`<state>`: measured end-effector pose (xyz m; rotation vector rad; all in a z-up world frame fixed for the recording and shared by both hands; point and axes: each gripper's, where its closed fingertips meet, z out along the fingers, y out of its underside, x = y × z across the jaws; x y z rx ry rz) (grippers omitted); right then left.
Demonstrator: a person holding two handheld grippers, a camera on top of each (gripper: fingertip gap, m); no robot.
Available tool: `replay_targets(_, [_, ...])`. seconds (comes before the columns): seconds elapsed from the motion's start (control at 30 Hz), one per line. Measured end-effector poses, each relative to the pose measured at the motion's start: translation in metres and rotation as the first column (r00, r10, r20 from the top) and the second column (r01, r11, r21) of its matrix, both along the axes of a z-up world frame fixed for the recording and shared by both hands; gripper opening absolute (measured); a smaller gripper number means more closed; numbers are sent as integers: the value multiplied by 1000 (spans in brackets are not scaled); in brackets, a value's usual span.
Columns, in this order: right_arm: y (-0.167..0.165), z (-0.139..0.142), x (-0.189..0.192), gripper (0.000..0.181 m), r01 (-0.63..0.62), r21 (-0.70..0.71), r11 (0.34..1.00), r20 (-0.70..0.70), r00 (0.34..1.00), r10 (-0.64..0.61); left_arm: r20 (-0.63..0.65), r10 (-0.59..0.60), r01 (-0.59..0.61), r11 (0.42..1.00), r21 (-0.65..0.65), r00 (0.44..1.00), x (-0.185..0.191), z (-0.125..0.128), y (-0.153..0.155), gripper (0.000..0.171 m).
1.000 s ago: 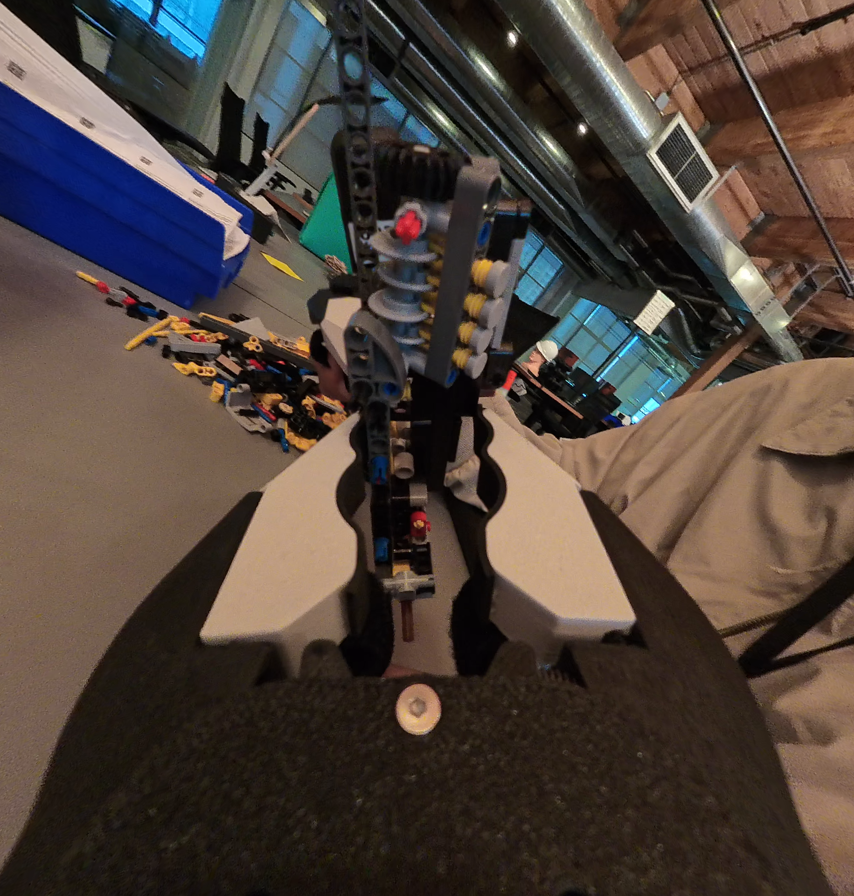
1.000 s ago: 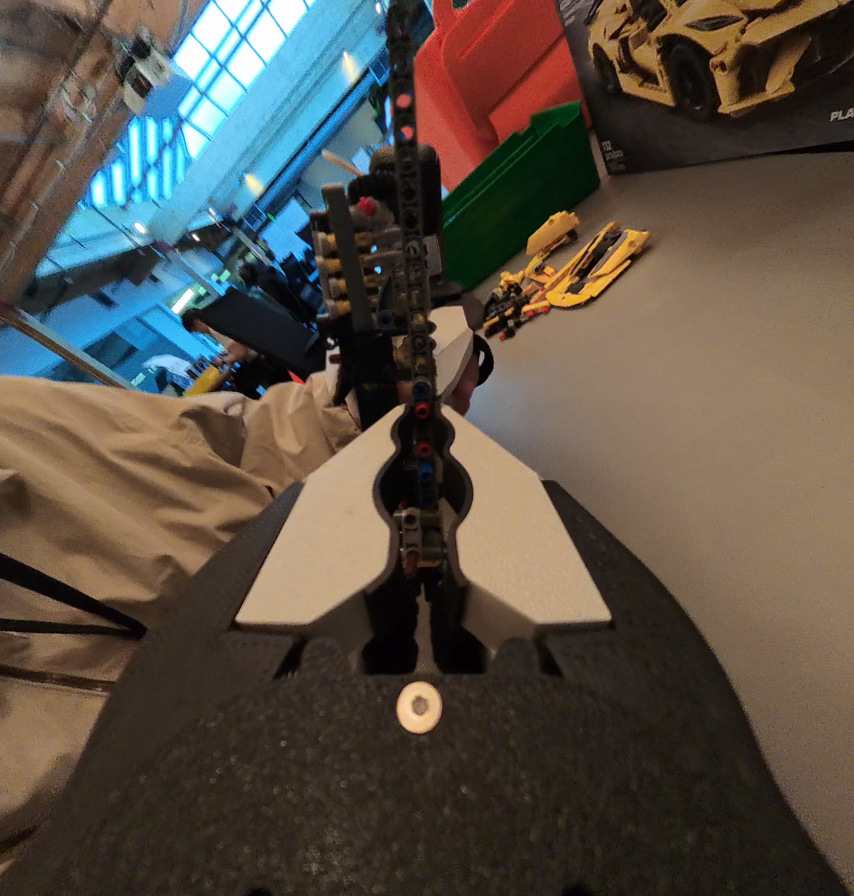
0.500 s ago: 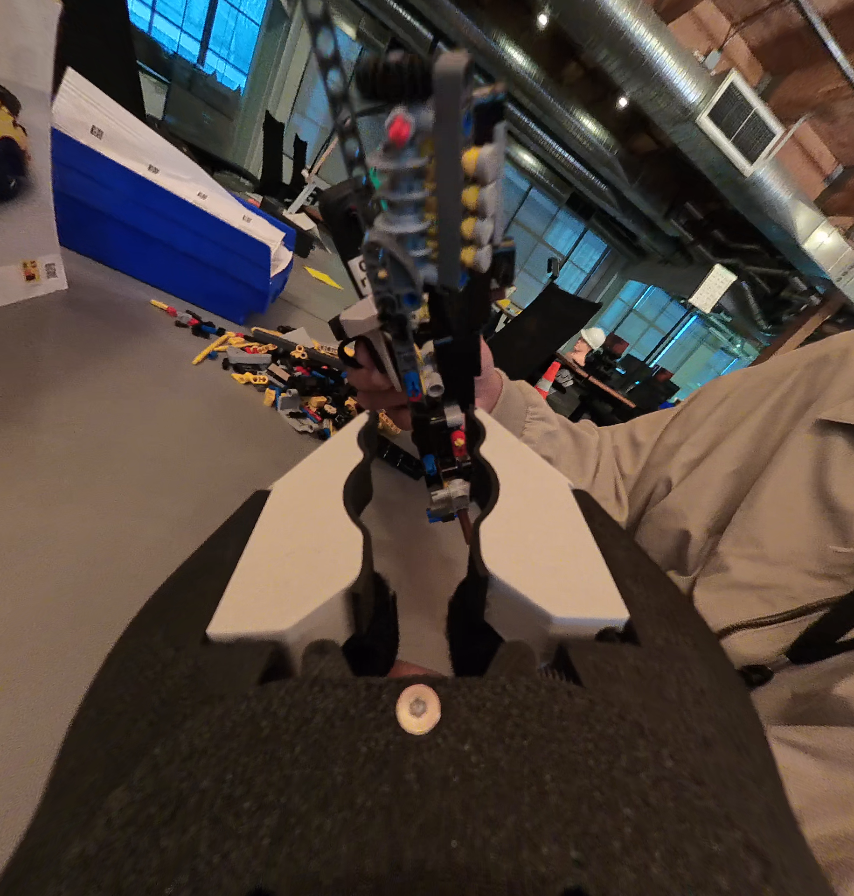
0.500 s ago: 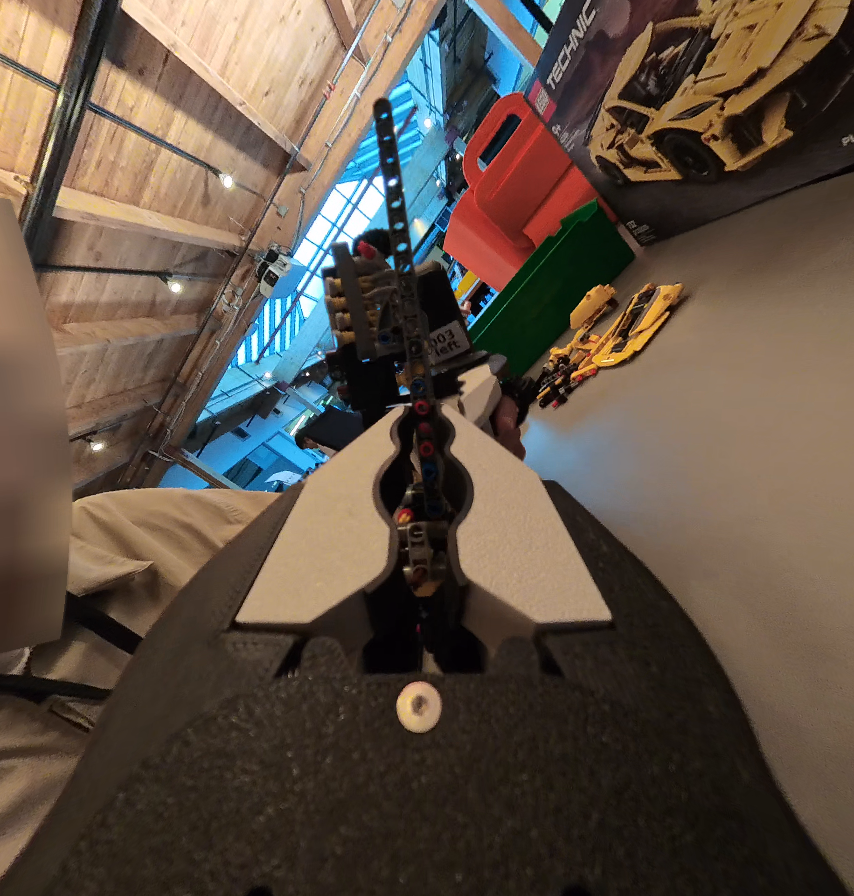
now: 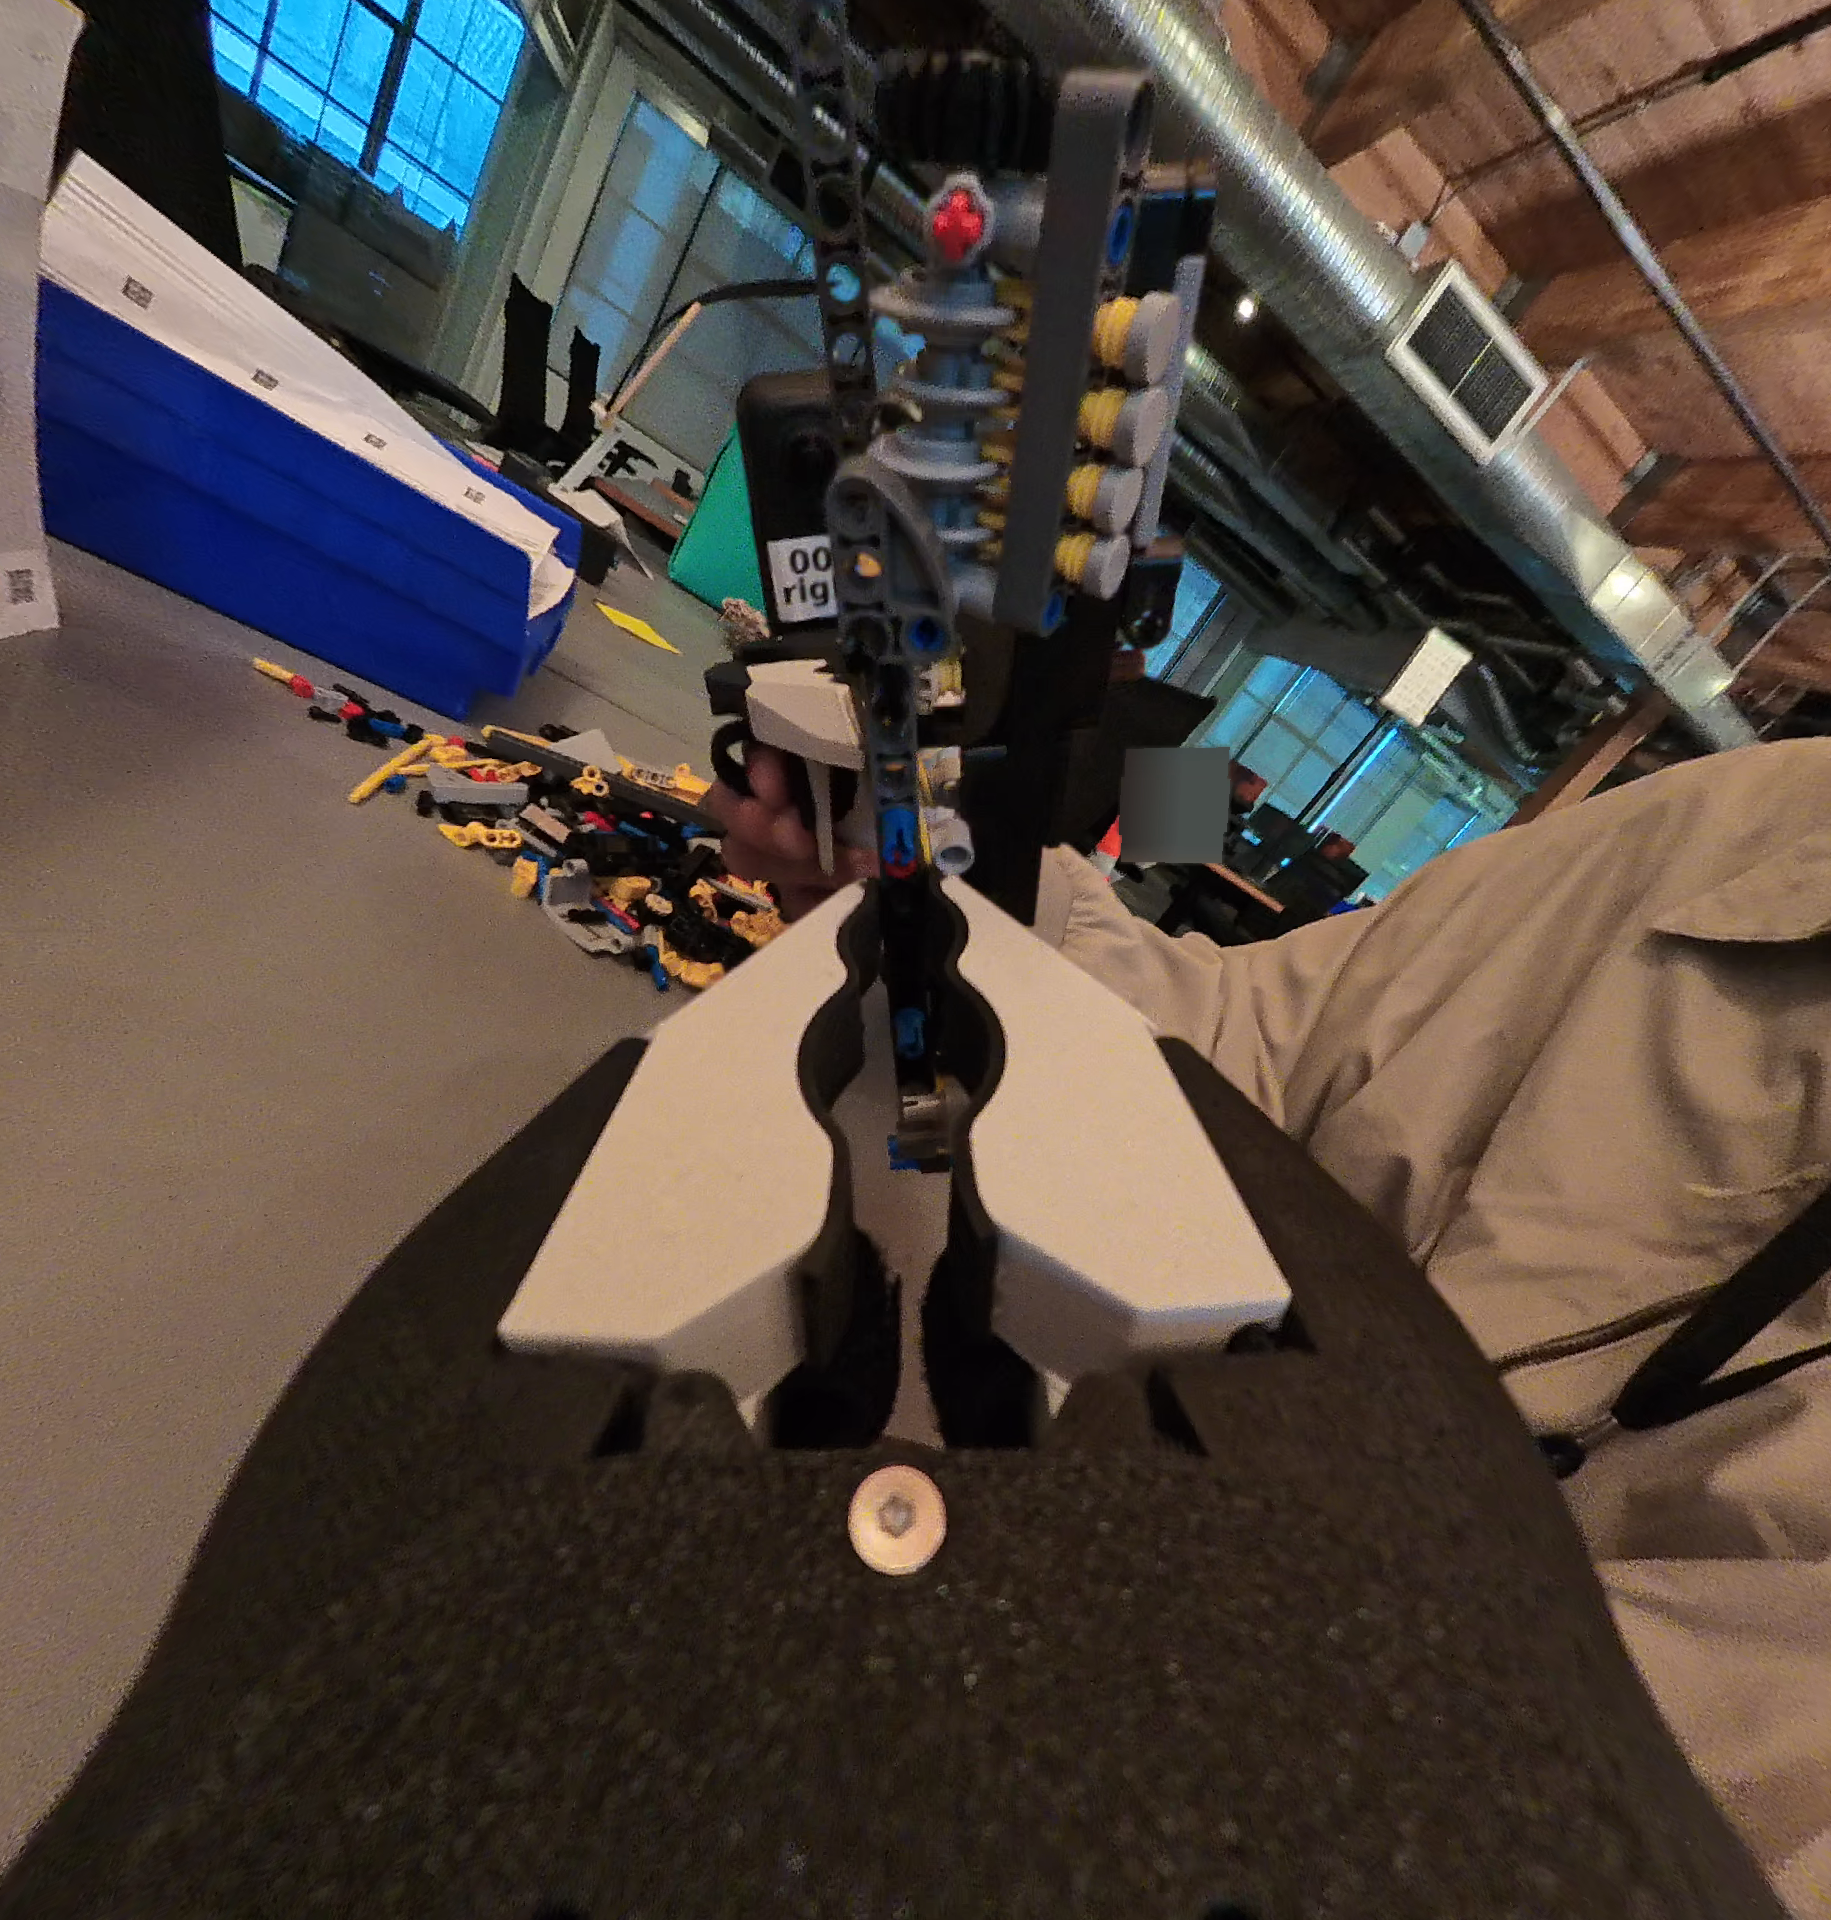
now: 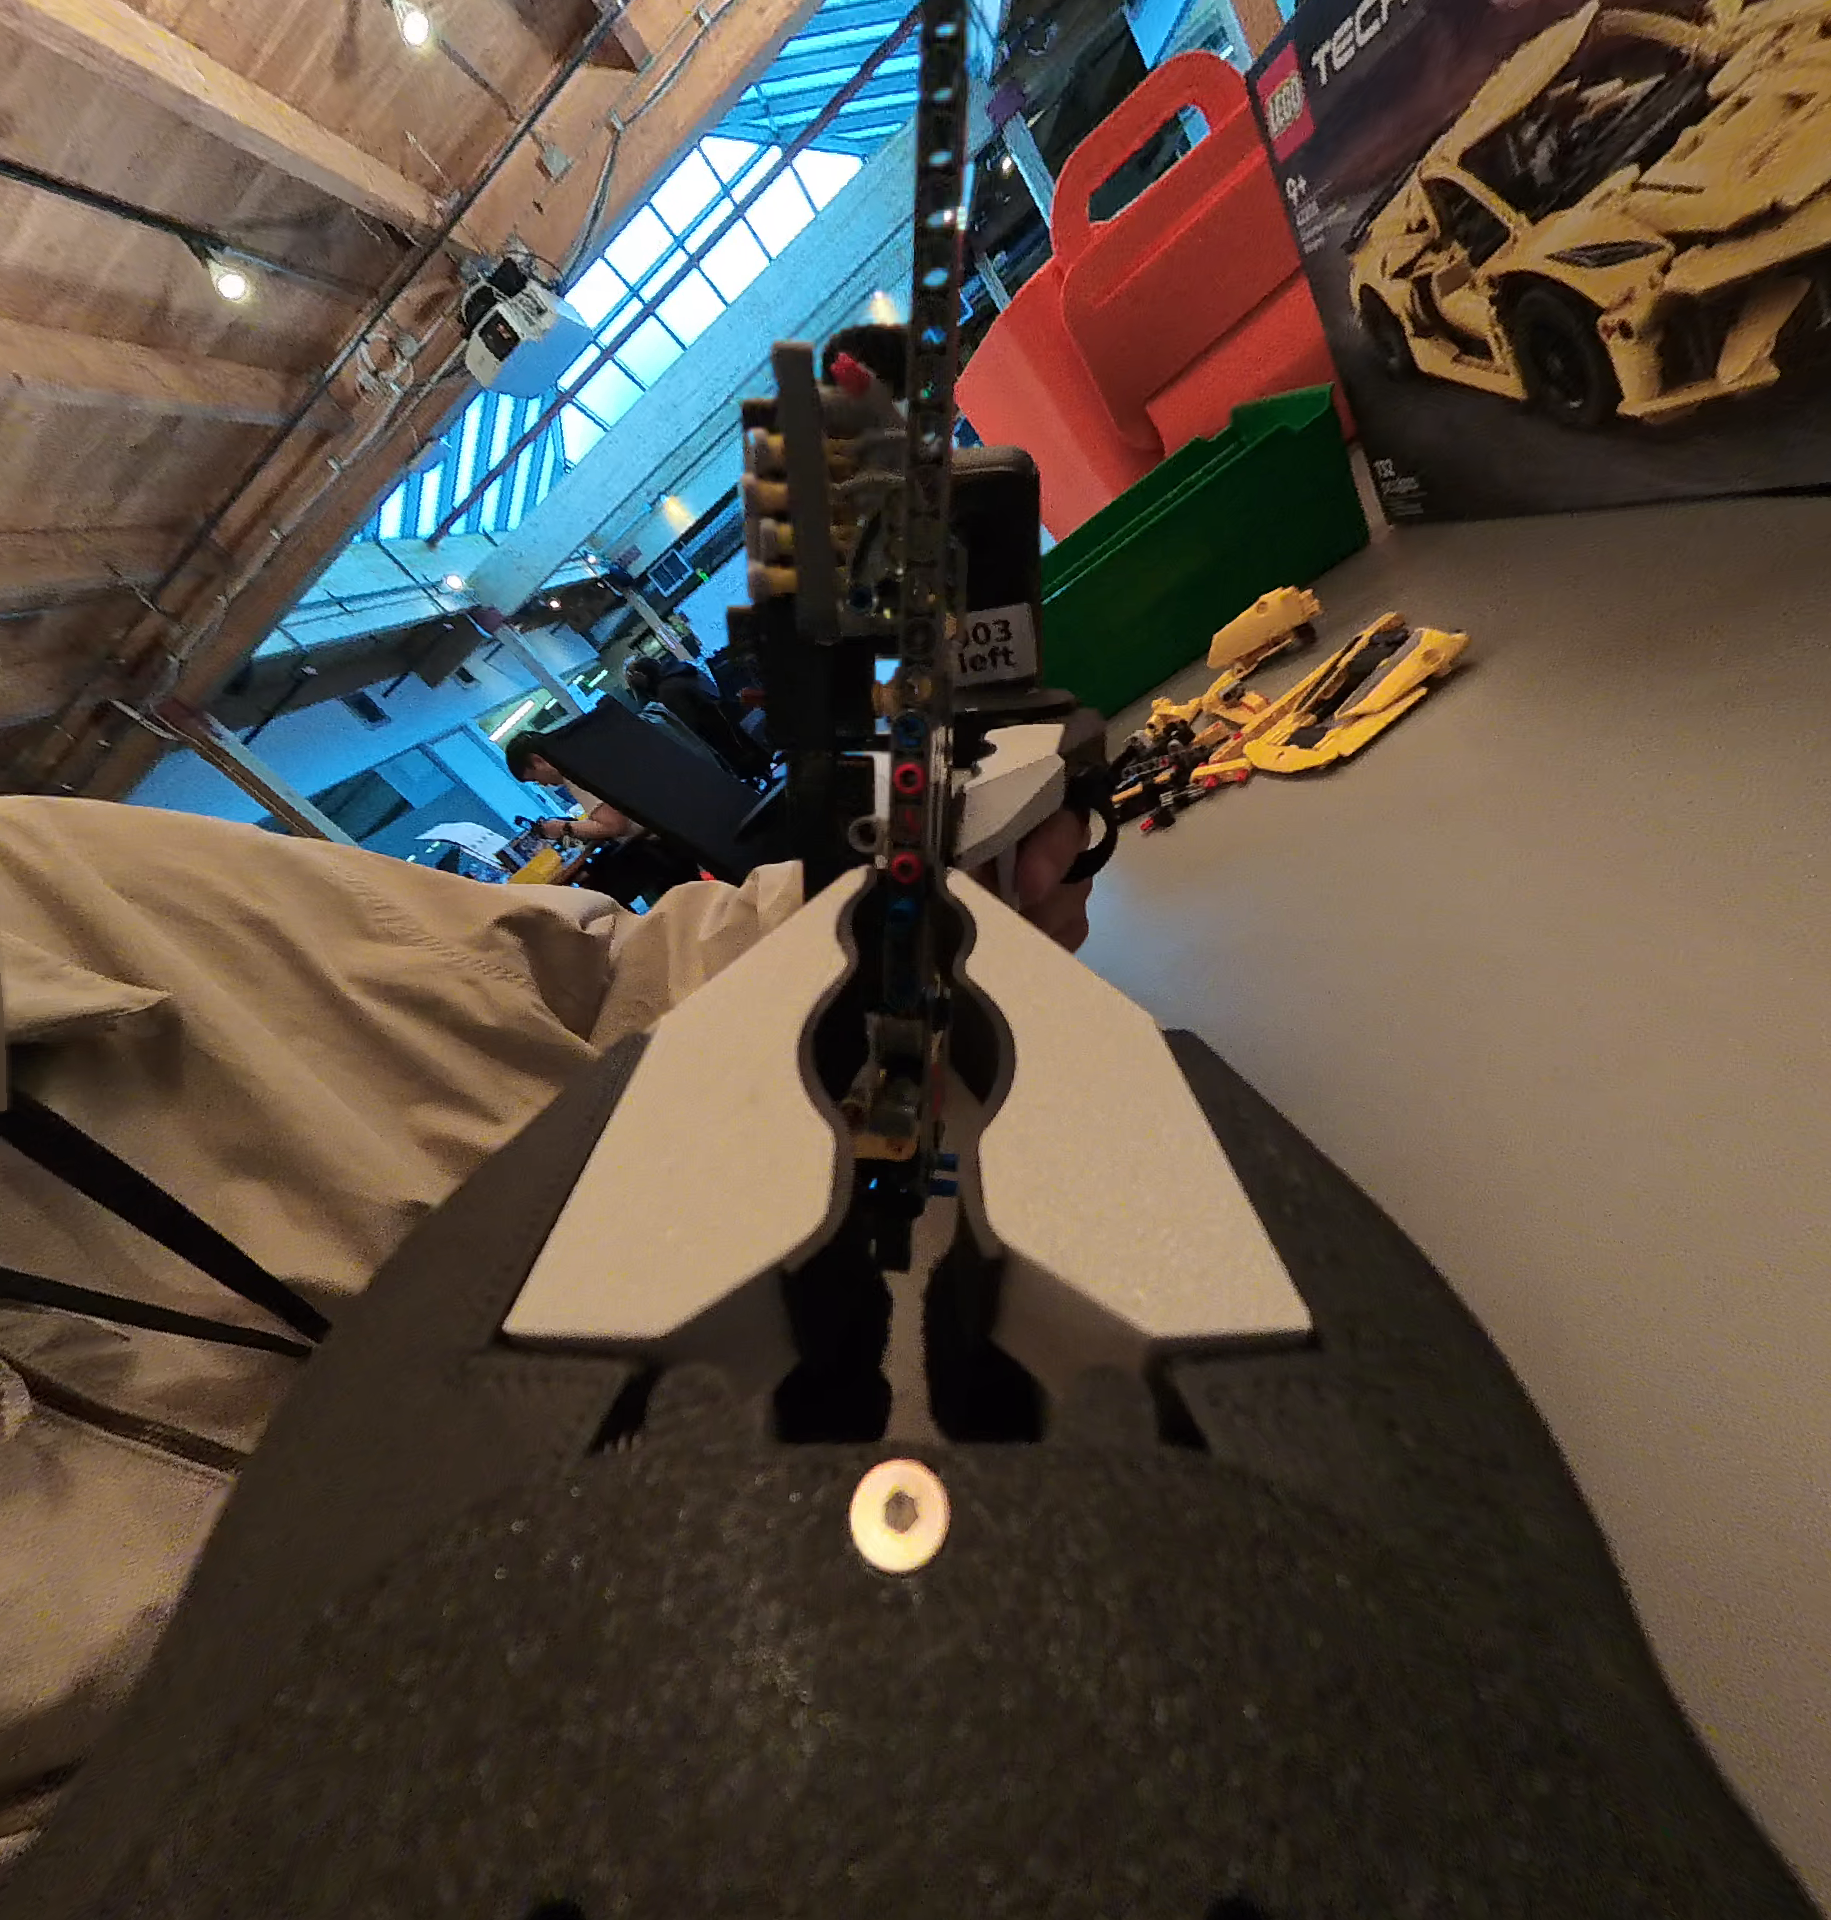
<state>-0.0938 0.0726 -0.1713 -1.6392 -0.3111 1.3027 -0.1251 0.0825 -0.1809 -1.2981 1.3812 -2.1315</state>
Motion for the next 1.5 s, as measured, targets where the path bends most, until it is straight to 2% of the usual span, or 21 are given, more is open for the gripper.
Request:
replay_targets(0.17, [0,-4,-5,7,-27,-35,999,-8,1000,26,-40,-15,16,999,42,999,1,-7,-6,7])
replay_targets(0.27, [0,-11,-1,6,-3,-32,999,79,997,6,-40,22,-18,994,105,999,1,-9,-1,7])
replay_targets(0.53, [-1,-19,2,5,-21,-54,998,131,991,28,-39,34,-26,984,175,999,-1,-14,1,8])
replay_targets(0.67, [0,-20,-3,6,-41,-83,996,101,994,50,-58,1,5,994,113,998,-3,-16,2,7])
replay_targets(0.77, [8,-16,2,6,22,-74,997,55,998,-18,-61,9,-7,999,37,998,0,-14,5,7])
replay_targets(0.87, [3,-9,-4,12,-29,-73,997,-7,1000,28,-30,-19,19,1000,-17,999,-5,-4,5,7])
replay_targets(1.0, [0,-9,-4,7,-32,-48,998,19,999,33,-38,-21,20,999,-30,999,-3,-5,3,7])
replay_targets(1.1, [1,-14,-9,8,-52,-87,995,9,999,53,-36,-7,6,999,-42,999,-1,-5,5,7])
replay_targets(1.2, [7,-20,-4,6,-4,-105,994,41,999,8,-65,14,-17,999,-41,998,2,-10,8,7])
replay_targets(1.33, [6,-18,-5,6,-24,-117,993,3,1000,24,-51,-4,1,997,-71,999,1,-6,6,8])
replay_targets(1.5, [3,-24,-8,6,-21,-100,995,76,997,29,-61,14,-15,1000,-13,998,1,-10,6,8])
